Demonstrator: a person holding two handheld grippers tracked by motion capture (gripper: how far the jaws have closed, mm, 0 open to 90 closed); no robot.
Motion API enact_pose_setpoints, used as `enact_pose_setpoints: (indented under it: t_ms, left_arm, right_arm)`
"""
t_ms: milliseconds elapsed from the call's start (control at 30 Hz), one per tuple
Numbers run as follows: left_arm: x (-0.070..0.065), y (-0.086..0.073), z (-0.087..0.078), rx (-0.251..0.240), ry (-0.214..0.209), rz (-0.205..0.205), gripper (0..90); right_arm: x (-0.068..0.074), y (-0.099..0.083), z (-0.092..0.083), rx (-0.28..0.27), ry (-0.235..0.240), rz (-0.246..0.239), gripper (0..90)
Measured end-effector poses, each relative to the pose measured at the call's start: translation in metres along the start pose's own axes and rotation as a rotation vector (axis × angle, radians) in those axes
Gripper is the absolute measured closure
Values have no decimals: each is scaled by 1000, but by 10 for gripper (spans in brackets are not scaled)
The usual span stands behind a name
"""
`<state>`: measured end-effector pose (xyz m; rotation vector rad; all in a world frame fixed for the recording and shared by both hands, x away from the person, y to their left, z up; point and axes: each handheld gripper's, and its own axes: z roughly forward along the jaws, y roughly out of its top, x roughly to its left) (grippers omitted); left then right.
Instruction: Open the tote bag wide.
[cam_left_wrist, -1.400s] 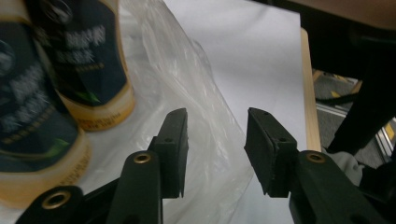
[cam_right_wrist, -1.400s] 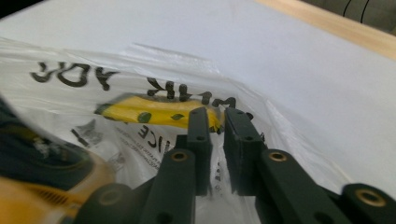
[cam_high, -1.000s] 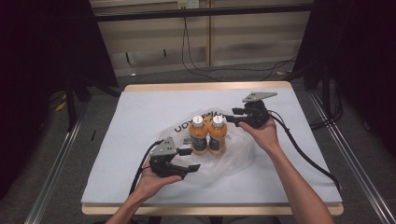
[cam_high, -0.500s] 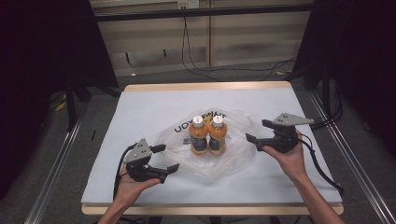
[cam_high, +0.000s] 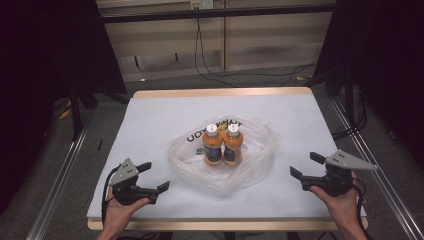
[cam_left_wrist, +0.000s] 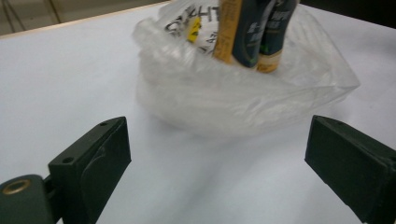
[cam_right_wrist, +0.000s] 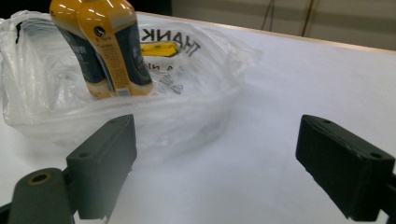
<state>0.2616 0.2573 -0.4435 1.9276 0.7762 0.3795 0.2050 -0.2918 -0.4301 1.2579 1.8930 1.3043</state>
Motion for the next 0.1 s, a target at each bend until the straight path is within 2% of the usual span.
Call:
enact_pose_setpoints:
  t_ms: [100]
  left_arm:
    - [4, -2, -3, -1, 25, -5, 51]
  right_arm:
    - [-3, -12, -15, -20, -36, 30, 118]
